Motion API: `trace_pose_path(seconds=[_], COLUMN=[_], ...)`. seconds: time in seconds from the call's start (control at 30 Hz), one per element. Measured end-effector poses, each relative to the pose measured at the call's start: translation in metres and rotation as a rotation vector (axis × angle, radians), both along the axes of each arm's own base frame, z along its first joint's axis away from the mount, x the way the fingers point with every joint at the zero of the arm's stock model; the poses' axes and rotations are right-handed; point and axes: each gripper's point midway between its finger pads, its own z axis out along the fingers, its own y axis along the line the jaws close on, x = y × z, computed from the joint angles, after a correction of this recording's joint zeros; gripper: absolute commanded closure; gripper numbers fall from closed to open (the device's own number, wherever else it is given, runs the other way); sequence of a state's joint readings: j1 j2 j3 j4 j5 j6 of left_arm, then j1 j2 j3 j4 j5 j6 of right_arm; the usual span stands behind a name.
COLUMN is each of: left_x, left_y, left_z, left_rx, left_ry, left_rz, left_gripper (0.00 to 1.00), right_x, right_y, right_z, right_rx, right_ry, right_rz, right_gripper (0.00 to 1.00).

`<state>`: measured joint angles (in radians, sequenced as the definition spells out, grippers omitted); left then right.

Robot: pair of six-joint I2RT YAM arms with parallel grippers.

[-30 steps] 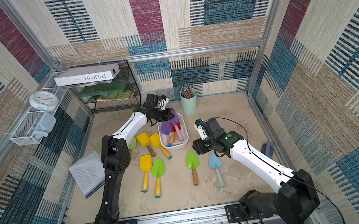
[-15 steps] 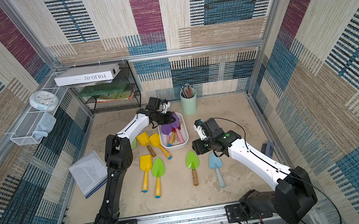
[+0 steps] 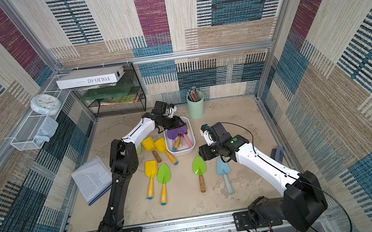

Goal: Put the shovel into the storage box
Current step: Place the shovel in the storage box, then pick up the shovel from the center of the board.

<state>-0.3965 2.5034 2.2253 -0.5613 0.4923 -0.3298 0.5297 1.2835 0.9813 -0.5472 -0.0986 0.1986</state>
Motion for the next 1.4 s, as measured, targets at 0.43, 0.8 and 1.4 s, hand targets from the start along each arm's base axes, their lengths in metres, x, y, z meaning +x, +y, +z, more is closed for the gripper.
trace_pose_path(seconds=[0.43,0.8,1.4], left_x=[0.005,-0.023,-0.153], left_y=[0.012,0.022,-0.016], left_z=[0.017,0.078,0.163], left_rx=[0.073,0.071,-0.083], left_ry=[-0.032,-0.111,-0.234], left_rz=[0.039,0.05,-0.098], left_gripper=[0.33,0.29,0.25], right_x=[-0.001,-0.011,-0.1], right_y=[0.001,-0.021,-0.08], right_z=[0.0,-0.021,-0.077], right_rx=[0.007,-0.063,-0.204], right_ry=[0.004,0.06,0.295], right_rz=[0.006,-0.102,-0.427], right_gripper=[0.32,0.35,0.39])
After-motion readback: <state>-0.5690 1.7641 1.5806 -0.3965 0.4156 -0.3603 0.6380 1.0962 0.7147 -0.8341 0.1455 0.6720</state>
